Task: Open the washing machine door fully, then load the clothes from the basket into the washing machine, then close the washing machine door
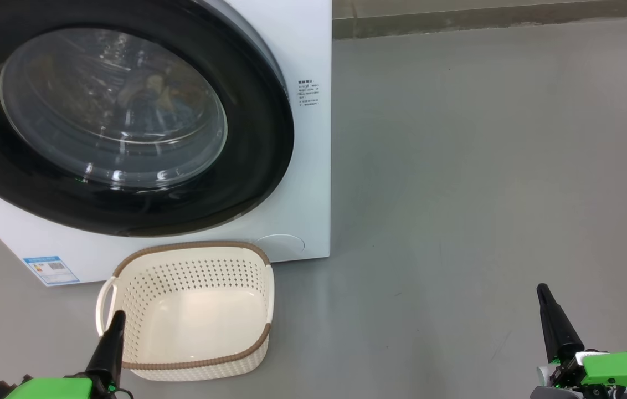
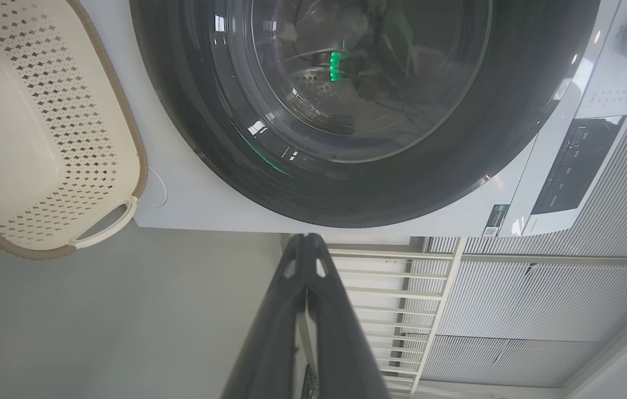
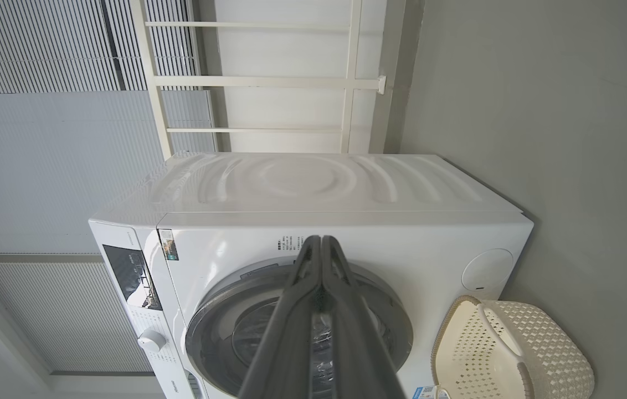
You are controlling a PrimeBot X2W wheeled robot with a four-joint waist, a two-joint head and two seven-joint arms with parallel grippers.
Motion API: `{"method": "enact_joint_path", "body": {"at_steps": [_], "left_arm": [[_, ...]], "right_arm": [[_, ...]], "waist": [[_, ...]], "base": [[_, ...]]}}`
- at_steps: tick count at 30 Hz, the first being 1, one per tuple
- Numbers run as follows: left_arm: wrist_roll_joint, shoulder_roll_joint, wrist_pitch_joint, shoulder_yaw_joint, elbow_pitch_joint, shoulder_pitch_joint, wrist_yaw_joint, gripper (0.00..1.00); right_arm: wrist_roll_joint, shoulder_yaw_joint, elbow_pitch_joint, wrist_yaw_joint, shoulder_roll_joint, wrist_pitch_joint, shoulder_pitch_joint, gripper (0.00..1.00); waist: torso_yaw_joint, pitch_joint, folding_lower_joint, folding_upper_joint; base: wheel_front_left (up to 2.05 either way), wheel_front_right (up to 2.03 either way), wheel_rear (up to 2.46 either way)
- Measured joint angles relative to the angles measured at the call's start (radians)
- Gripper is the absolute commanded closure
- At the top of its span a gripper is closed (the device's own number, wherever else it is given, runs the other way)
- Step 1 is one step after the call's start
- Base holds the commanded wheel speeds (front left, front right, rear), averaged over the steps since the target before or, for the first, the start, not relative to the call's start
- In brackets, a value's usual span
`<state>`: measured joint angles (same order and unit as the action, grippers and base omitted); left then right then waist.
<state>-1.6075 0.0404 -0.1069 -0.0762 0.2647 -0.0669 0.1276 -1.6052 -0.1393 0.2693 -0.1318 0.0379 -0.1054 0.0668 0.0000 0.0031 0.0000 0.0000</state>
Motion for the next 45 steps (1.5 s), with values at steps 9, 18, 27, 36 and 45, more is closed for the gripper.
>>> {"method": "enact_joint_path", "body": {"at_steps": [9, 18, 27, 36, 45], "left_arm": [[0.000, 0.000, 0.000, -0.001, 0.000, 0.000, 0.000, 1.00], [0.000, 0.000, 0.000, -0.001, 0.000, 0.000, 0.000, 1.00], [0.000, -0.001, 0.000, -0.001, 0.000, 0.000, 0.000, 1.00], [0.000, -0.002, 0.000, -0.002, 0.000, 0.000, 0.000, 1.00], [0.000, -0.002, 0.000, -0.002, 0.000, 0.000, 0.000, 1.00]], "right_arm": [[0.000, 0.000, 0.000, 0.000, 0.000, 0.000, 0.000, 1.00], [0.000, 0.000, 0.000, 0.000, 0.000, 0.000, 0.000, 1.00], [0.000, 0.000, 0.000, 0.000, 0.000, 0.000, 0.000, 1.00], [0.000, 0.000, 0.000, 0.000, 0.000, 0.000, 0.000, 1.00], [0.000, 0.000, 0.000, 0.000, 0.000, 0.000, 0.000, 1.00]], "waist": [[0.000, 0.000, 0.0000, 0.0000], [0.000, 0.000, 0.0000, 0.0000], [0.000, 0.000, 0.0000, 0.0000], [0.000, 0.000, 0.0000, 0.0000], [0.000, 0.000, 0.0000, 0.0000]], "base": [[0.00, 0.00, 0.00], [0.00, 0.00, 0.00], [0.00, 0.00, 0.00], [0.00, 0.00, 0.00], [0.00, 0.00, 0.00]]}}
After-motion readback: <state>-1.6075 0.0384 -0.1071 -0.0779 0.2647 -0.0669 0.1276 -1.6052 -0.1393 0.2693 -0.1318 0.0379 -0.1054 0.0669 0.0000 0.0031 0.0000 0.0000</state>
